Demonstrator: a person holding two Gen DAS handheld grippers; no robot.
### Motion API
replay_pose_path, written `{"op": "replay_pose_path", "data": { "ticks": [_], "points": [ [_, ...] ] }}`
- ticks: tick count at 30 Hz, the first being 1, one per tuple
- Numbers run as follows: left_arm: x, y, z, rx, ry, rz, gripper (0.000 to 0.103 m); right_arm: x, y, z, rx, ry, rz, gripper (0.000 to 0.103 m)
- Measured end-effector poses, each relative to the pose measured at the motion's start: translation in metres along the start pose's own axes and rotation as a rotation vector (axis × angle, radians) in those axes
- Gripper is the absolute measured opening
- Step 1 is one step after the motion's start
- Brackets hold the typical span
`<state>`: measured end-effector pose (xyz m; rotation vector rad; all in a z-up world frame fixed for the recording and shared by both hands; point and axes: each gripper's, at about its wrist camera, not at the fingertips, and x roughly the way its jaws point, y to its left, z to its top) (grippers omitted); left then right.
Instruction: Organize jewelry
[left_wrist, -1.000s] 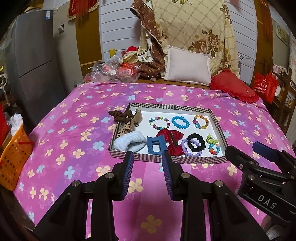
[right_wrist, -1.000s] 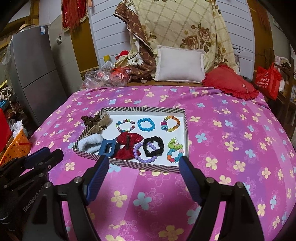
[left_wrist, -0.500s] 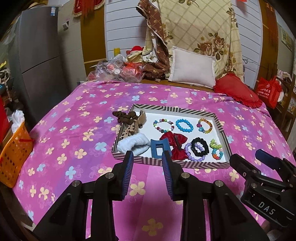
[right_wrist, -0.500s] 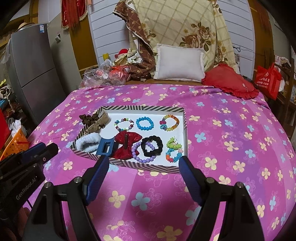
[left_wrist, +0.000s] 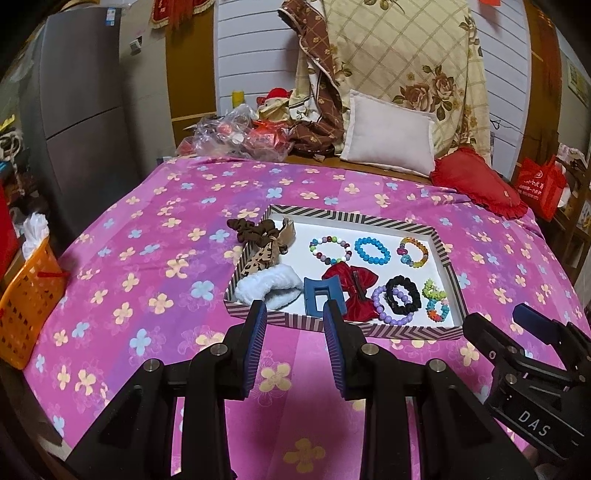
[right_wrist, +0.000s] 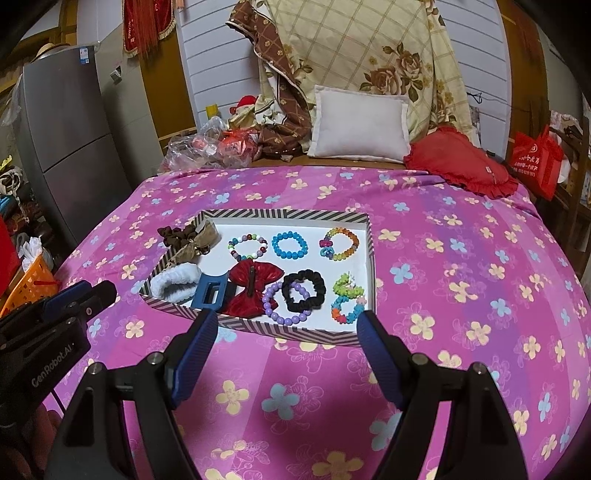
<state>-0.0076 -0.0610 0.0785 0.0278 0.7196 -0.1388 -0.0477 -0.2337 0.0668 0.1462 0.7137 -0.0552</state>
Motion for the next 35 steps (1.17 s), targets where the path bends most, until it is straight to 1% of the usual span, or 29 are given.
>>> {"op": "replay_pose_path", "data": {
  "ticks": [3, 22, 30, 35],
  "points": [
    [0.0028, 0.0014, -0.0004, -0.009, 0.01, -0.003, 0.035, 0.001, -0.0007, 0.0, -0.003, 0.004, -0.002, 0.081],
    [0.0026, 0.0032, 0.001, -0.005, 0.008, 0.005, 0.035, 0.0053, 0.0004, -0.0011, -0.01, 0.014, 0.003, 0.081],
    [-0.0014, 0.0031, -0.0006, 0.003, -0.04, 0.034, 0.035, 0.0057, 0.0004, -0.0017, -0.009, 0.015, 0.004, 0.081],
    [-0.0016, 0.0015, -0.0025, 0.019, -0.038, 0.043, 0.035, 0.0069, 0.001, -0.0058, -0.005, 0.018, 0.003, 0.081]
  ]
}}
